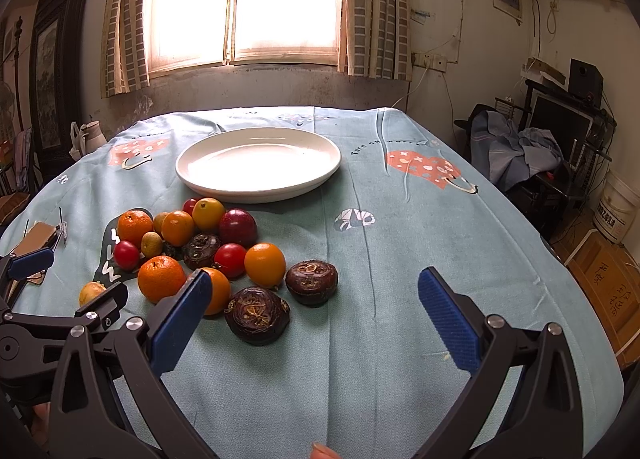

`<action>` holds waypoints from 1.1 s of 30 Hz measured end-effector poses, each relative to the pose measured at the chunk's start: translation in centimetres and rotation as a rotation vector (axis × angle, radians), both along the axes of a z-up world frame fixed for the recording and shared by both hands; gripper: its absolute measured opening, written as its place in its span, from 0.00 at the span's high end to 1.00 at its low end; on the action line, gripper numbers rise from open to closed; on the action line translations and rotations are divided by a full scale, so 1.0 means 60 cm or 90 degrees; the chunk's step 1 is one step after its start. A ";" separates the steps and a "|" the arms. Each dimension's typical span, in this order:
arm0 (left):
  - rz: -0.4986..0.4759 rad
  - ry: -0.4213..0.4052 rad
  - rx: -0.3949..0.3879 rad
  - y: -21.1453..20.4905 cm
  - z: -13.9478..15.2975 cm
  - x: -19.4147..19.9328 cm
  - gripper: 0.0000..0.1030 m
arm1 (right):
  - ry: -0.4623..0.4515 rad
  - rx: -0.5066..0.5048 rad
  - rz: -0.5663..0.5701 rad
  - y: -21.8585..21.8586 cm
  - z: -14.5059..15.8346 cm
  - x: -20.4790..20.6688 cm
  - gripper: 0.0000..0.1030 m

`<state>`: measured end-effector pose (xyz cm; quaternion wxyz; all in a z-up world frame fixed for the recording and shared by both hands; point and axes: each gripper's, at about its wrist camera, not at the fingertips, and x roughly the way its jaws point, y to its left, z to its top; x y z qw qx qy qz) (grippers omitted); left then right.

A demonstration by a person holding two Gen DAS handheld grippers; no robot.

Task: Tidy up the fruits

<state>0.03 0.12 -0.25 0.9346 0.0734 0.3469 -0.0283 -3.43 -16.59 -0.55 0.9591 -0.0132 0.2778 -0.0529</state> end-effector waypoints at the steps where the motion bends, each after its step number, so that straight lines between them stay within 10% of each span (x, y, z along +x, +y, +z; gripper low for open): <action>1: 0.000 0.000 0.000 0.000 0.000 0.000 0.02 | 0.000 0.000 0.000 0.000 0.000 0.000 0.01; 33: -0.001 0.011 0.002 0.004 -0.025 -0.004 0.02 | 0.003 0.003 0.000 -0.002 -0.003 0.002 0.01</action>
